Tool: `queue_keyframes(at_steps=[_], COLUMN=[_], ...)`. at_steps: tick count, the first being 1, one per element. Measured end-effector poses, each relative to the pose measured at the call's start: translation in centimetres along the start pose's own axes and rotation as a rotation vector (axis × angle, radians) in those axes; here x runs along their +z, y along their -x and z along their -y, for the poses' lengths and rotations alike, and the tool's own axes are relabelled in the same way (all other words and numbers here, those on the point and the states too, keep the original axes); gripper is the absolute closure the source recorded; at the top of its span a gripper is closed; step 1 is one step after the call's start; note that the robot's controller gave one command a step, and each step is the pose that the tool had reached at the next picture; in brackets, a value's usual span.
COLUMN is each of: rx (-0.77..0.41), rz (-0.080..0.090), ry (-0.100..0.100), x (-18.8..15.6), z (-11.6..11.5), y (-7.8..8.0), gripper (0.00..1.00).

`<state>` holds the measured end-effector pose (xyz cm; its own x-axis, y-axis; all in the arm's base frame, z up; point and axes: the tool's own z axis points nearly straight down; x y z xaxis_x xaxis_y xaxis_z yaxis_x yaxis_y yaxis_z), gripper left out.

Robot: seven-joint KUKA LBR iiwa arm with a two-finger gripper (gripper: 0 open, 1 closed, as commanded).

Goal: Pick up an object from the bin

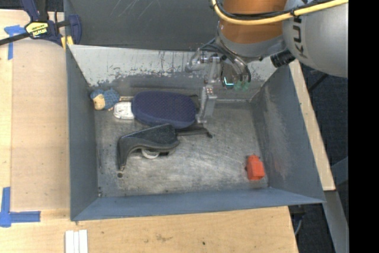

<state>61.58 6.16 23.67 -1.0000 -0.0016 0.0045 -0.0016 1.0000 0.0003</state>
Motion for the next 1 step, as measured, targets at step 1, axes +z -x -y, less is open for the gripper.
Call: queue_keyframes(at_steps=[1], rx=[0.007], rz=[0.0], ry=[0.0], x=[12.62], z=[0.75], y=[-4.02], gripper=[0.0])
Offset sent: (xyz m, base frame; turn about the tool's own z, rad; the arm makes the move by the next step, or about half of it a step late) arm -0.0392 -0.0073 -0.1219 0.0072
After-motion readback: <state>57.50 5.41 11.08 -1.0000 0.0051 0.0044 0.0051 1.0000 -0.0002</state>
